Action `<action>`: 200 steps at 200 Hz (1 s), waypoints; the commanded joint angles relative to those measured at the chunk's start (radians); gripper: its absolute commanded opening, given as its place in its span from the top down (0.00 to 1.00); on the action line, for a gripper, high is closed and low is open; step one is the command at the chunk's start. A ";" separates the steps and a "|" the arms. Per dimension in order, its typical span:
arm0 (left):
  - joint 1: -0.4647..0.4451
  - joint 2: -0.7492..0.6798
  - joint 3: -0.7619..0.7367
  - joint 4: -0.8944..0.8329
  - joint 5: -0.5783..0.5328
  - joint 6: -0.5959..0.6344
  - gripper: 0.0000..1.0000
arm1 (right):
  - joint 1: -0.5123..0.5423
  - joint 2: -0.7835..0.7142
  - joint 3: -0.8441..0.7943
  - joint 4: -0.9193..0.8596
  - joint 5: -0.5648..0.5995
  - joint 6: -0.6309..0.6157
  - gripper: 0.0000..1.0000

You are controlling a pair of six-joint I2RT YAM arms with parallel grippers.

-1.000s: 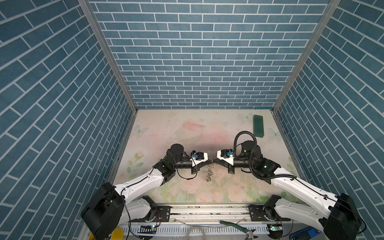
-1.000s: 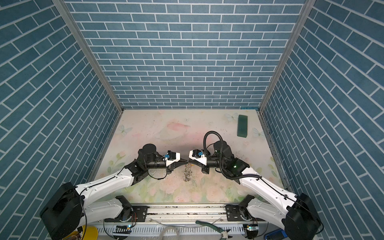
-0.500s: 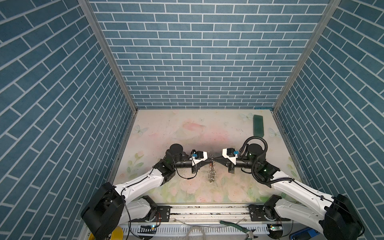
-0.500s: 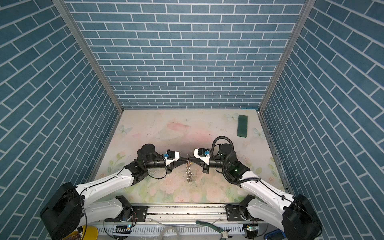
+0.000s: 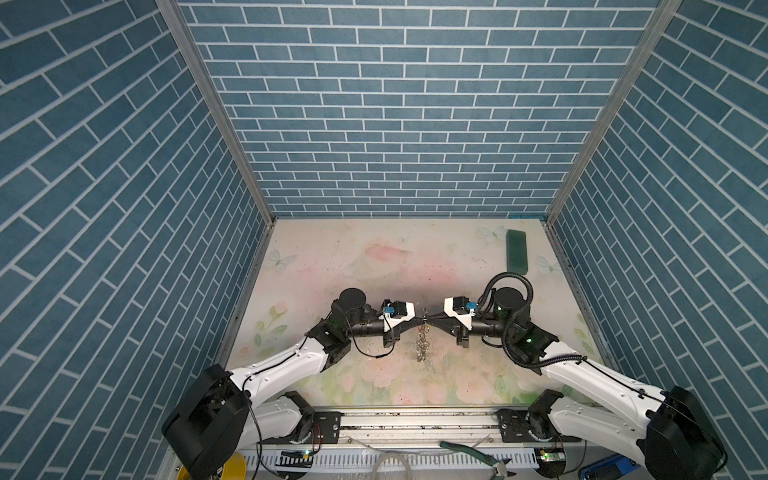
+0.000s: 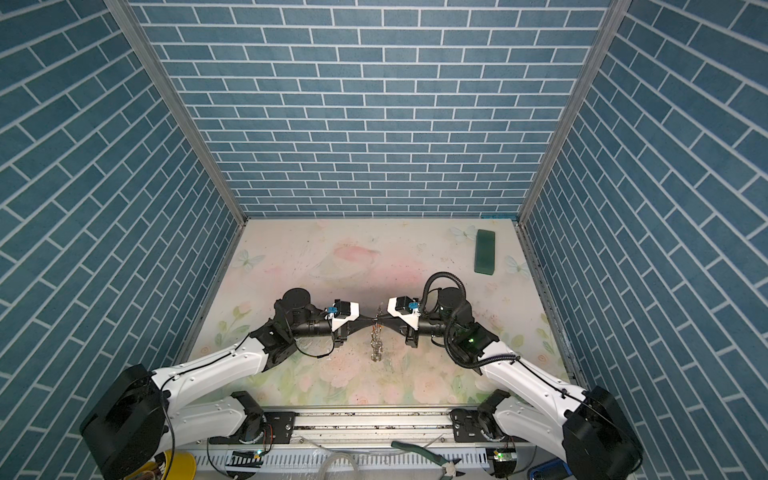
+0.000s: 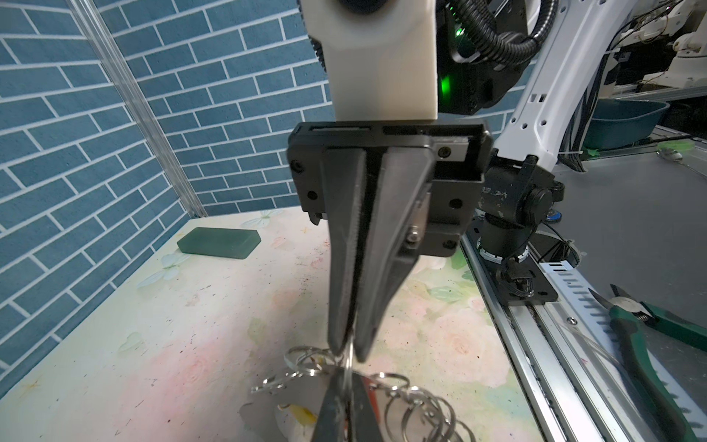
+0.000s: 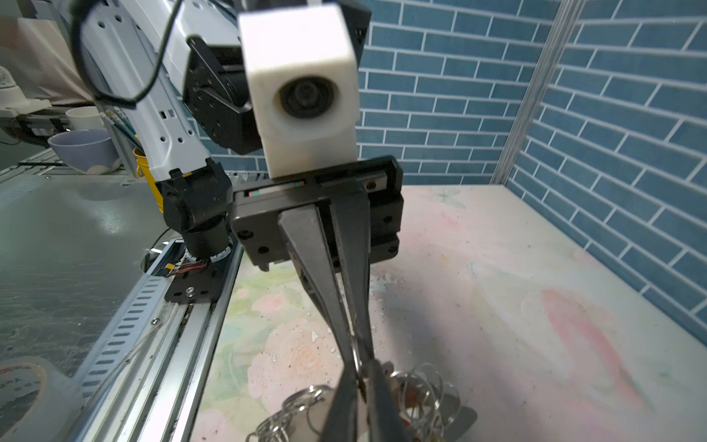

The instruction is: Put the keys on the keyring

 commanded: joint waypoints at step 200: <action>0.000 -0.002 0.030 -0.096 0.063 0.053 1.00 | 0.101 0.067 0.291 -0.522 0.135 -0.231 0.84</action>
